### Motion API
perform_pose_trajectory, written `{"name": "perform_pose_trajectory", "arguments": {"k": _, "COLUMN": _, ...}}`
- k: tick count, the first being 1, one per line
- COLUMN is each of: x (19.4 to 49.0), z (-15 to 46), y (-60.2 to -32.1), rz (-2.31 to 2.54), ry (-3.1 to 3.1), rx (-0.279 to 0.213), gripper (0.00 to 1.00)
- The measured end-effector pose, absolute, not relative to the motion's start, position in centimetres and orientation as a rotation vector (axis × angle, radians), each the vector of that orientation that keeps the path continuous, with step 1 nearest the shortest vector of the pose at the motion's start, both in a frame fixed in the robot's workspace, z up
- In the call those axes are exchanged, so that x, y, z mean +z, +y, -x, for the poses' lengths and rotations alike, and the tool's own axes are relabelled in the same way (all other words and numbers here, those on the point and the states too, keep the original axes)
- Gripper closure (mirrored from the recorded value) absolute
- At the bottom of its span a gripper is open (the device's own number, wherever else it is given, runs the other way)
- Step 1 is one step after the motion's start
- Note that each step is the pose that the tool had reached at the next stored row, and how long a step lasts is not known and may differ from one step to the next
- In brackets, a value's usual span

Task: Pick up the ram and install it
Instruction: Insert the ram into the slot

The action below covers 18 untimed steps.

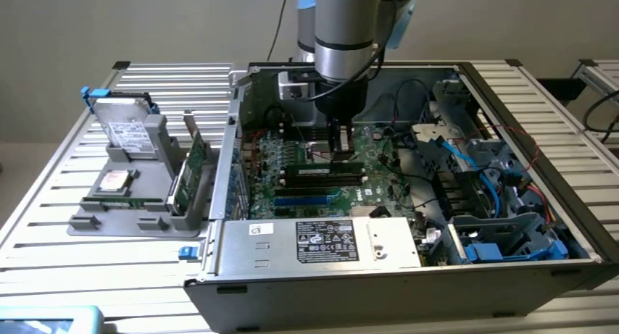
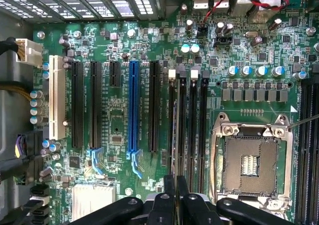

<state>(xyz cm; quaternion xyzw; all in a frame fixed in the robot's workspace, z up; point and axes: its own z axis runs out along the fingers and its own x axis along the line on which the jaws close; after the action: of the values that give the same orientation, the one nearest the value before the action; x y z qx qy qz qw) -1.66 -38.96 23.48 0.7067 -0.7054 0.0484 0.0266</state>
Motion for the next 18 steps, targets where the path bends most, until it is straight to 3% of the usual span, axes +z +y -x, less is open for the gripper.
{"name": "perform_pose_trajectory", "arguments": {"k": 18, "x": 23.06, "z": 1.73, "y": -39.17, "rz": -2.185, "ry": -2.182, "rx": 0.153, "gripper": 0.87}}
